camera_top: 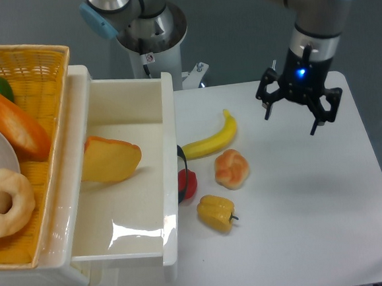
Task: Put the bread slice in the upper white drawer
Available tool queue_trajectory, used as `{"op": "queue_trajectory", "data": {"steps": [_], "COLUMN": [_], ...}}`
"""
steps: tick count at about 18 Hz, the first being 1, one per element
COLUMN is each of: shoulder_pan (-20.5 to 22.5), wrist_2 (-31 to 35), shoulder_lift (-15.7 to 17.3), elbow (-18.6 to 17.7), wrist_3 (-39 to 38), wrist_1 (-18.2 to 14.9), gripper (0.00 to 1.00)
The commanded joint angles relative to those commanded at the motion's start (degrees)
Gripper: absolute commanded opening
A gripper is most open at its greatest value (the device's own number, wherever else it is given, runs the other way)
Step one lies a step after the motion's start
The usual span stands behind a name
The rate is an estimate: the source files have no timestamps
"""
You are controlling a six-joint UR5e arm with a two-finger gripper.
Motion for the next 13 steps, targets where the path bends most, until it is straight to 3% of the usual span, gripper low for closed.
{"op": "queue_trajectory", "data": {"steps": [9,13], "shoulder_pan": [-0.2,0.4], "wrist_2": [6.9,7.6], "shoulder_lift": [-6.3,-7.0], "elbow": [0.7,1.0], "wrist_3": [3.7,5.3], "wrist_1": [4.9,5.5], "gripper": [1.00,1.00]}}
